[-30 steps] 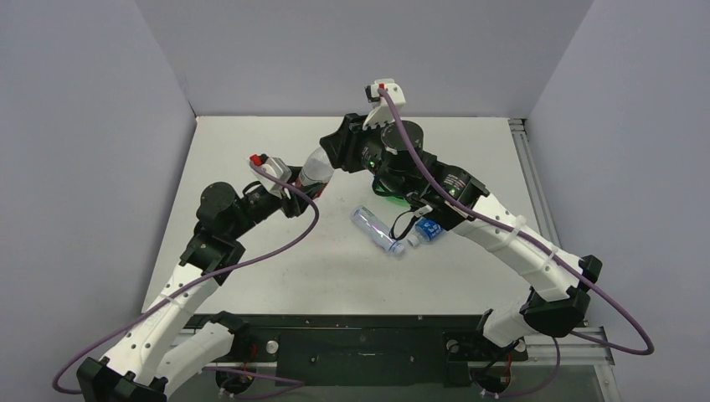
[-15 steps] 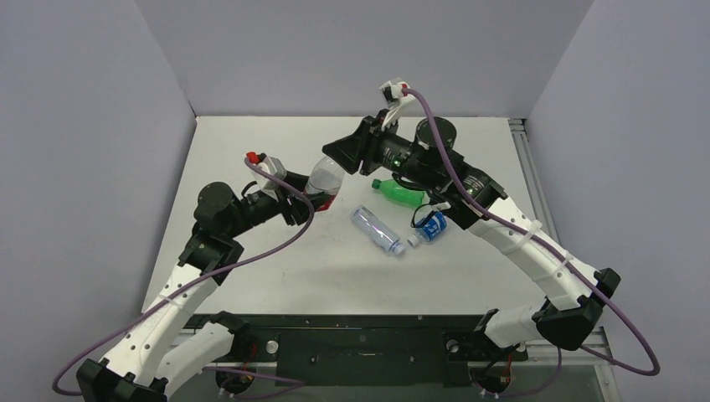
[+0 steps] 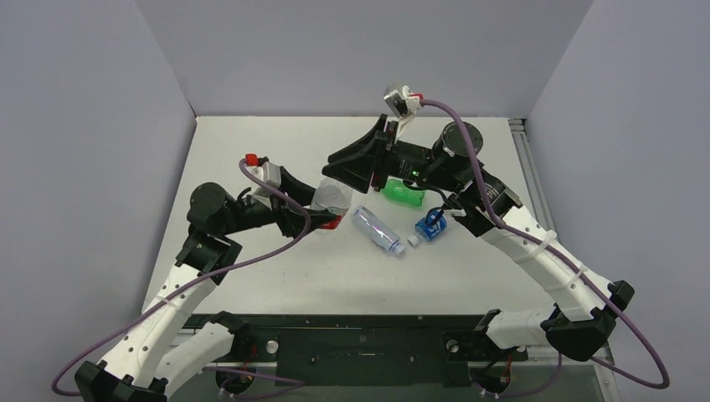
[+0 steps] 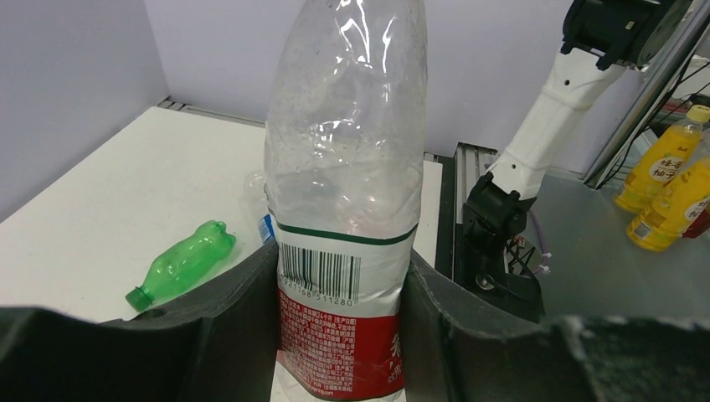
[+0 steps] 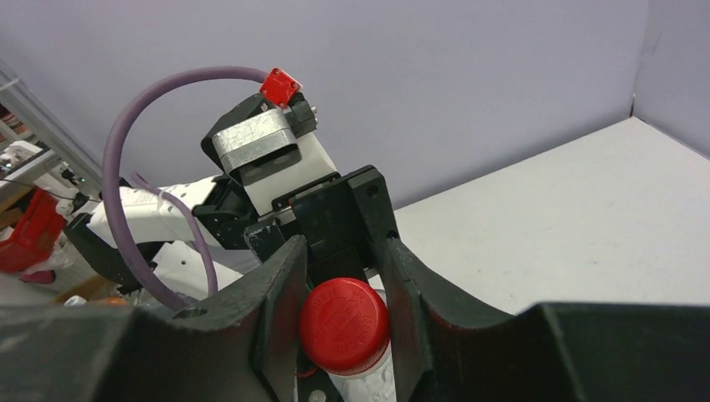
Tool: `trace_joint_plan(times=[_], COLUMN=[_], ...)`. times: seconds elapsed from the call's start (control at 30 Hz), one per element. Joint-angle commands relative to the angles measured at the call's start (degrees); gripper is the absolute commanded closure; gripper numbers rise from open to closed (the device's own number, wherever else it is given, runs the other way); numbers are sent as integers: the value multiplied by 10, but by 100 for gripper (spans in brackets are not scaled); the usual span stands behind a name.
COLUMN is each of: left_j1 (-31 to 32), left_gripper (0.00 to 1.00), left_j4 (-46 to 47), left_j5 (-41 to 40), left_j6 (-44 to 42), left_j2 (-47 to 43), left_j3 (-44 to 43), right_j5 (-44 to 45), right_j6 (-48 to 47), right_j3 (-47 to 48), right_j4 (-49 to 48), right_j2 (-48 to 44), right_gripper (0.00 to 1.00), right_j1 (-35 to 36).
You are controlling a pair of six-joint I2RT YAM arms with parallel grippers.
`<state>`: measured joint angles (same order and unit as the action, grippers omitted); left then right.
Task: Unscrew the bottle caps
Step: Unscrew the bottle cap from the plastic bottle.
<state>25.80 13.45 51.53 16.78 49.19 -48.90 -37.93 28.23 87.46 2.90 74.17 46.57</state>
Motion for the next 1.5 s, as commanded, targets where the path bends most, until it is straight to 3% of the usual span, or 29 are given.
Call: trace_joint_plan(times=[0.0,0.07,0.13,0.2,0.33,0.57,0.87,1.23,1.27,1.33,1.37,1.4,1.47], left_j1=[7,7,7,7,7,8,10,11,11,11,11,11,11], left_gripper=[96,97,96,97,96,97,97,97,97,96,96,96,96], left_j4=[-23,-36,-42,-40,-29,-29,-27,-19,-18,-16,-15,-14,-11], left_j5=[-2,-54,-106,-149,-209,-246,-232,-231,-232,-234,-234,-234,-234], left_j6=[-35,-72,-95,-111,-123,-124,-122,-119,-119,-116,-115,-114,-114], left_j2=[3,0,-2,-5,-9,-6,-2,-11,-11,-11,-11,-10,-11], left_j3=[-10,-6,1,10,25,28,27,25,25,25,25,26,27], right_j5=[158,289,400,490,583,565,506,458,457,455,454,450,452], right_j6=[-48,-70,-91,-107,-100,-74,-56,-29,-27,-24,-22,-22,-22], right_j3=[25,51,71,96,146,154,189,206,207,207,208,210,217], right_j4=[75,134,175,215,279,264,235,225,227,228,229,236,246], right_j2=[-22,-21,-18,-6,30,51,91,123,125,127,127,130,135], right_gripper=[63,41,31,27,28,42,46,79,87,93,92,79,65], right_j1=[3,17,45,78,112,125,125,123,122,122,122,121,121])
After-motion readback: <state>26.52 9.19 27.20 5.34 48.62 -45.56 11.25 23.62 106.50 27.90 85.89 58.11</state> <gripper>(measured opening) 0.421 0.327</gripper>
